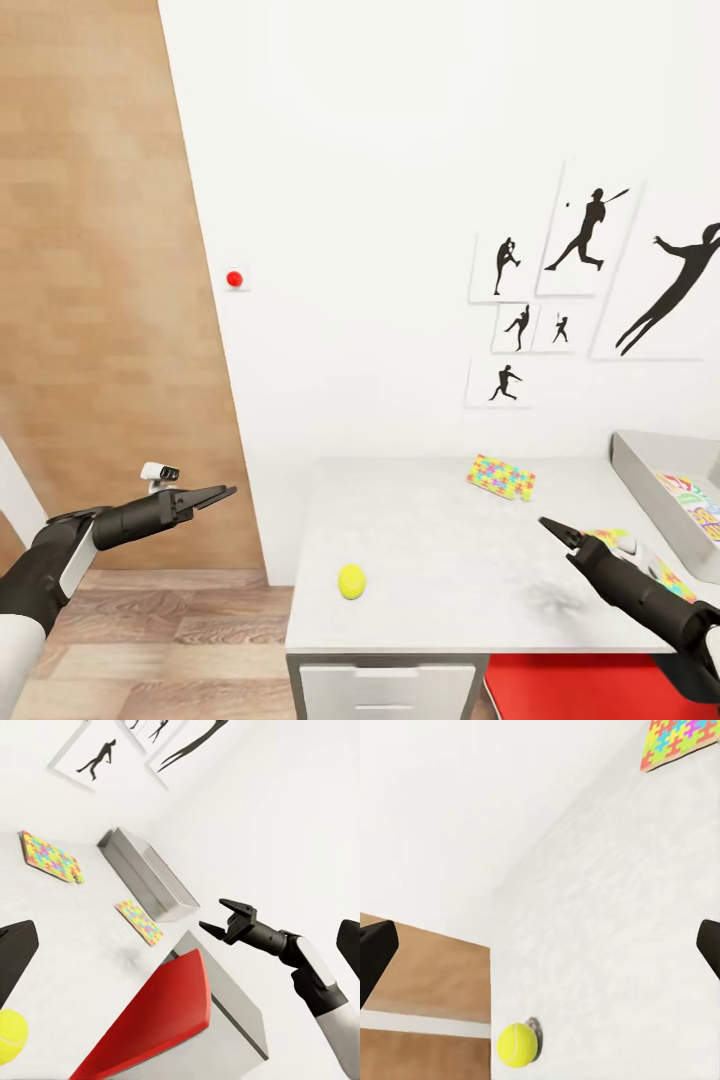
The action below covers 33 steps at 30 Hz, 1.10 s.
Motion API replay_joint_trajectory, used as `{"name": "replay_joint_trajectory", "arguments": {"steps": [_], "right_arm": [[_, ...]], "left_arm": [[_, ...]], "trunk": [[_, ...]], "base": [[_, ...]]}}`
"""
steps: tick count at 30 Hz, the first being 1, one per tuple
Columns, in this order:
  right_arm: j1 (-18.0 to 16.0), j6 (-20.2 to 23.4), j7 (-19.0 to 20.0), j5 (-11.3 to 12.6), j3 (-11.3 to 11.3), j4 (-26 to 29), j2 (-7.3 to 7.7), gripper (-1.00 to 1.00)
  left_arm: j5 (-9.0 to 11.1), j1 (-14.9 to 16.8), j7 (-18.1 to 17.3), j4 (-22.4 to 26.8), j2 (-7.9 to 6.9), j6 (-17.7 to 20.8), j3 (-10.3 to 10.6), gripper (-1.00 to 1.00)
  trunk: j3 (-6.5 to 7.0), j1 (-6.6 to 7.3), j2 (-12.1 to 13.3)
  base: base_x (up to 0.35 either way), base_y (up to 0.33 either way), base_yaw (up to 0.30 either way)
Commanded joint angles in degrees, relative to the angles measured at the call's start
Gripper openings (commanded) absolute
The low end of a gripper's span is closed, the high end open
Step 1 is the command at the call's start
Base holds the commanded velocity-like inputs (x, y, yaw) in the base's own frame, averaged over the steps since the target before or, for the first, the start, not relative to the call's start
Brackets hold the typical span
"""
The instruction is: Put all the toys in the child's room - the three board games (two on the bed and one on the table), the two jigsaw puzzles on the table, and the tennis ball on the table - inside the toy box on the table in the child's room.
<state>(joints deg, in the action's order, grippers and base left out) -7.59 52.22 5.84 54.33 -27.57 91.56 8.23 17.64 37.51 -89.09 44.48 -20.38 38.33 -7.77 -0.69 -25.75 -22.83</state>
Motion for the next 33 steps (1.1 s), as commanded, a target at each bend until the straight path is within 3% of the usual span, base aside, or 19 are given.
{"name": "replay_joint_trajectory", "arguments": {"steps": [1, 8, 9, 12, 18, 24, 27, 33], "right_arm": [[-0.4, 0.4, -0.5, -0.5, 0.1, 0.1, -0.09, 1.00], [-6.6, 1.2, -12.7, -0.5, 6.1, 0.2, 0.36, 1.00], [-8.8, 1.8, -16.4, -0.4, 7.6, 0.1, 0.45, 1.00], [-12.5, 3.5, -21.8, -0.3, 9.3, 0.1, 0.49, 1.00], [-24.2, 7.6, -35.1, -0.2, 13.6, -0.8, 0.01, 1.00], [-33.1, 7.8, -44.7, -0.2, 19.4, -4.5, 0.43, 1.00], [-36.0, 7.8, -46.8, -0.1, 20.7, -6.7, 0.63, 1.00], [-38.2, 7.8, -47.9, 0.5, 21.0, -9.4, 1.47, 1.00]], "left_arm": [[0.0, 0.0, -0.2, 0.0, -0.03, 0.6, 0.0, 1.00], [0.0, 0.0, -0.2, 0.0, -0.09, 0.6, 0.0, 1.00], [0.0, 0.0, -0.2, 0.0, -0.06, 0.6, 0.0, 1.00], [0.0, 0.0, -0.2, 0.0, -0.04, 0.6, 0.1, 1.00], [0.0, 0.0, -0.1, 0.0, -0.02, 0.6, 0.1, 1.00], [0.0, 0.0, -0.1, 0.0, -0.01, 0.6, 0.0, 1.00], [0.0, 0.0, -0.1, 0.0, -0.01, 0.6, 0.0, 1.00], [0.0, 0.0, -0.1, 0.0, -0.01, 0.6, 0.0, 1.00]], "trunk": [[-0.07, -0.03, -0.1], [-0.07, -0.03, -0.1], [-0.07, -0.03, -0.1], [-0.07, -0.03, -0.1], [-0.07, -0.03, -0.1], [-0.07, -0.03, -0.1], [-0.07, -0.03, -0.1], [-0.07, -0.03, -0.1]], "base": [[0.000, 0.069, 0.000], [0.000, 0.022, 0.000], [0.000, 0.006, 0.000], [0.000, 0.004, 0.000], [0.000, 0.001, 0.000], [0.015, 0.012, 0.000], [0.116, 0.117, 0.000], [0.167, 0.133, 0.000]]}}
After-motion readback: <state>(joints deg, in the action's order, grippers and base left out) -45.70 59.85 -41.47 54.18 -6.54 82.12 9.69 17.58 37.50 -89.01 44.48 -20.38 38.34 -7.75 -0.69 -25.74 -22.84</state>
